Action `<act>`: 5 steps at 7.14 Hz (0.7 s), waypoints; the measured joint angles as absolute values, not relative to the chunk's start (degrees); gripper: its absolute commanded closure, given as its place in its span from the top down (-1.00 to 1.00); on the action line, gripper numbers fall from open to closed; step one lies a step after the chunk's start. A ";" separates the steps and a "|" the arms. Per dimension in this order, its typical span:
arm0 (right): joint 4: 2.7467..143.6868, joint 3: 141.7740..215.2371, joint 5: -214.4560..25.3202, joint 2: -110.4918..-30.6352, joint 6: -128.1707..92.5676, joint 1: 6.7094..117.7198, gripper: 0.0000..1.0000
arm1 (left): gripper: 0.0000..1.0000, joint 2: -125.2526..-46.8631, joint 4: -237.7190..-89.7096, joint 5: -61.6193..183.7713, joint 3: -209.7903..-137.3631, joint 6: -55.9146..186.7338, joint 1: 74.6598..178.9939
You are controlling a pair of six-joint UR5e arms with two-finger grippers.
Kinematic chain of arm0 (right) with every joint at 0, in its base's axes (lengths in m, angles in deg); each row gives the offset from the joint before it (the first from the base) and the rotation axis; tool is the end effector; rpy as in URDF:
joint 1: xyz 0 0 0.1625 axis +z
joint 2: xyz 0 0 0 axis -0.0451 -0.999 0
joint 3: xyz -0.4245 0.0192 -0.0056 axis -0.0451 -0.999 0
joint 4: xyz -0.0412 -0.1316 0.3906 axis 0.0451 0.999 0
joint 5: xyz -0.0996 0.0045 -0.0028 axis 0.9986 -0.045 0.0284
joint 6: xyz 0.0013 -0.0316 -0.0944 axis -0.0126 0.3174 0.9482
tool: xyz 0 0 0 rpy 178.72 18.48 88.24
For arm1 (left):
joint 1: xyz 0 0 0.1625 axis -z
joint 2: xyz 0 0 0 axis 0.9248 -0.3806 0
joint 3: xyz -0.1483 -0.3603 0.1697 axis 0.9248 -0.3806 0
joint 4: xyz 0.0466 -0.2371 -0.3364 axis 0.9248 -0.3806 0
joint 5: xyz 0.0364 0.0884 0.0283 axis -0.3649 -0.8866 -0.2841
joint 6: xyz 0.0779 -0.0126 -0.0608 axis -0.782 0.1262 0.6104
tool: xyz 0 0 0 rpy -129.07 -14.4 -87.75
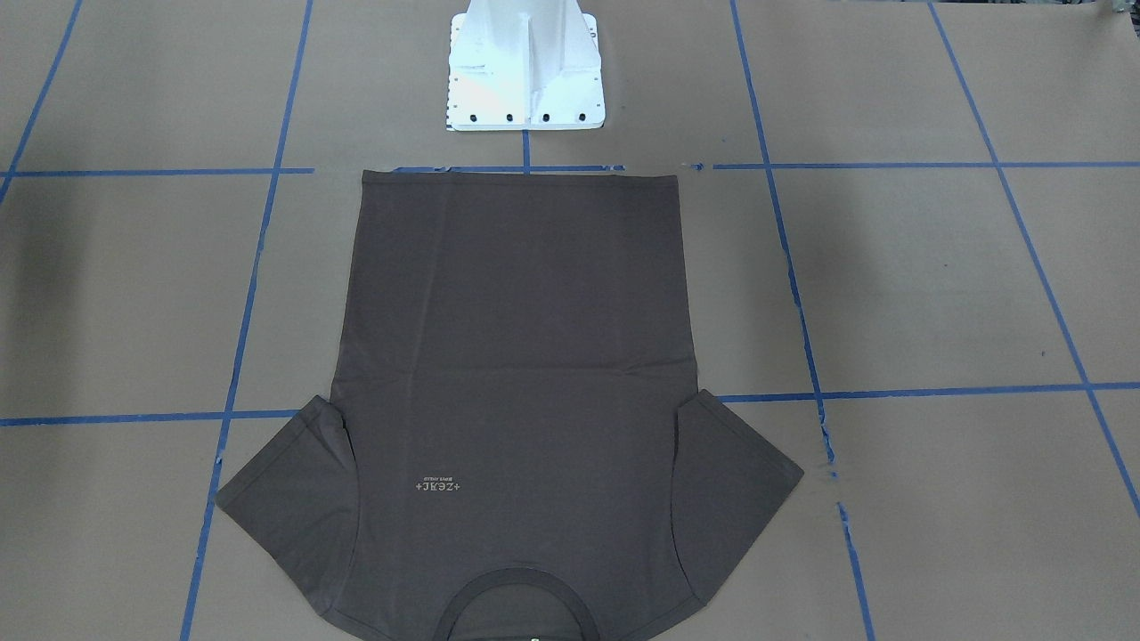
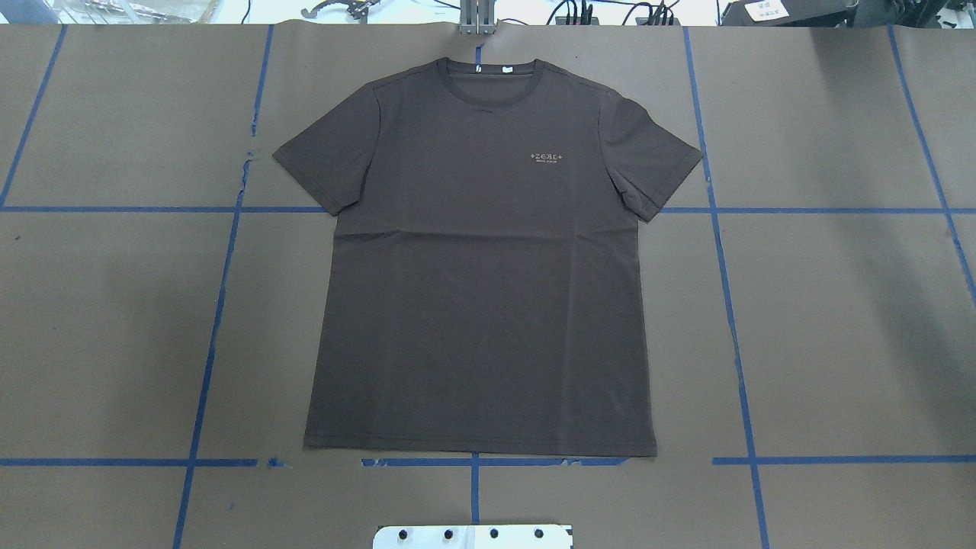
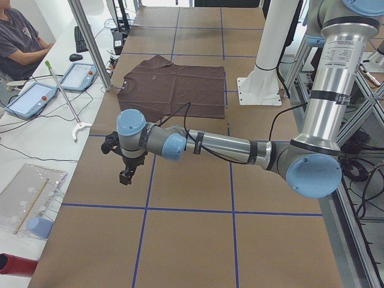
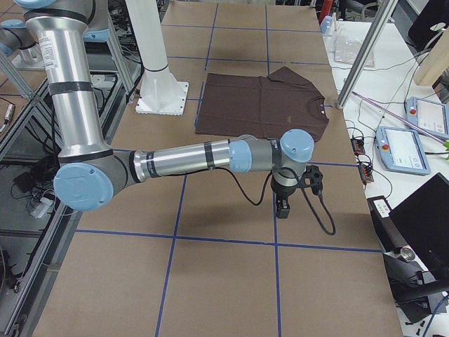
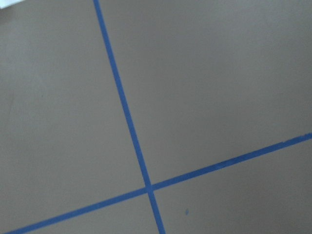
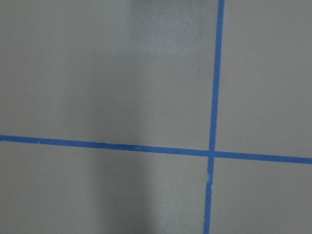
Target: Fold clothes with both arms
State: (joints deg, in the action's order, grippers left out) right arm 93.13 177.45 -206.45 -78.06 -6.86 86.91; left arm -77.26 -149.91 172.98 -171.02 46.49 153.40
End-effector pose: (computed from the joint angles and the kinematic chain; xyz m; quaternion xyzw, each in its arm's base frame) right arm 0.0052 -0.5848 0.5348 0.0260 -0.3854 -0.0271 0.9220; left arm -0.0214 -0.5892 0.5476 0.1746 0.3635 0.1364 0.9049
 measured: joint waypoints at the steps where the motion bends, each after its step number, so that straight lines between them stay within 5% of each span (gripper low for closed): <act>1: 92.09 176.56 -206.02 -74.15 -10.87 83.28 1.00 | 1.00 -77.90 -152.85 173.02 -170.53 46.94 152.20; 5: 61.62 159.78 -203.07 -66.47 -32.24 71.02 1.00 | 1.00 -80.90 -159.17 172.71 -165.09 48.35 149.83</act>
State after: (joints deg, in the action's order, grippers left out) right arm 61.62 159.78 -203.07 -66.47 -32.24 71.02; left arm -80.90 -159.17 172.71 -165.09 48.35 149.83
